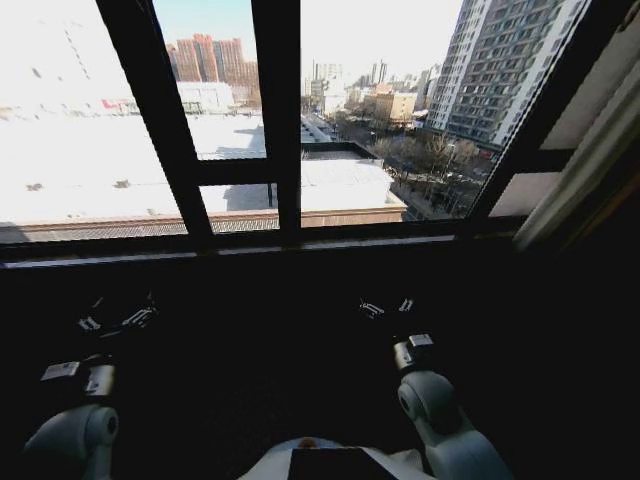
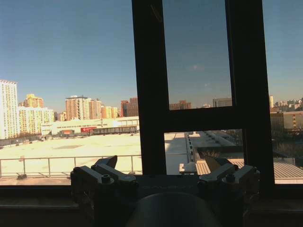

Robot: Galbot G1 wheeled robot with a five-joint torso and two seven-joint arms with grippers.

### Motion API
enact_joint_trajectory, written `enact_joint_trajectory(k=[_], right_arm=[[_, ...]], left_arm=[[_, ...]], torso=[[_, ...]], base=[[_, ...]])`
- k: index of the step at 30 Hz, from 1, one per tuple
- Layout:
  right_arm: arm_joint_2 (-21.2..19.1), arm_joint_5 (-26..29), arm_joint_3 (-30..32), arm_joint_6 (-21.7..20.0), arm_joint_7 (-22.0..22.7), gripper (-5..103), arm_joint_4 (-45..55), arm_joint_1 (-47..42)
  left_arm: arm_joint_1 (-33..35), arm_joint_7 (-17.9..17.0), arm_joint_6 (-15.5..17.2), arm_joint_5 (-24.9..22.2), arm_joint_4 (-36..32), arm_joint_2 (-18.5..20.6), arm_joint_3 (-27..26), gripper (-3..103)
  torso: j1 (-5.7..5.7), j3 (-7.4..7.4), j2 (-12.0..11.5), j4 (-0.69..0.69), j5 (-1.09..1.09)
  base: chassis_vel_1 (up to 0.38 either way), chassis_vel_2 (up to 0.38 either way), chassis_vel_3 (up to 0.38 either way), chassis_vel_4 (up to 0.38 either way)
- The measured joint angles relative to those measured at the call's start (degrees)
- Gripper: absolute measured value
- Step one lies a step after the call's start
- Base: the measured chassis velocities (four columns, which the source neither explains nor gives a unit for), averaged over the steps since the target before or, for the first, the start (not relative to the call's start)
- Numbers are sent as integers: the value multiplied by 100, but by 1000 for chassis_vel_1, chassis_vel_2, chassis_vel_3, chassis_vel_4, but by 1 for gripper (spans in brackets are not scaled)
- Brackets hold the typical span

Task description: Open the curtains by pulling them apart, changing their state from closed to fully open.

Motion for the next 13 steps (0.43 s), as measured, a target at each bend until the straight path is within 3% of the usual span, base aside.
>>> enact_joint_trajectory(k=[1,13], right_arm=[[12,-19,-5,15,-2,100,-8,1],[51,-29,-66,21,-15,100,-56,23]], left_arm=[[3,6,-12,-8,2,1,1,100],[48,19,-141,-37,83,-56,3,100]], torso=[[0,2,-3,-6,3],[7,3,-6,-2,0]], base=[[-34,-116,-48,87],[-38,0,26,-27]])
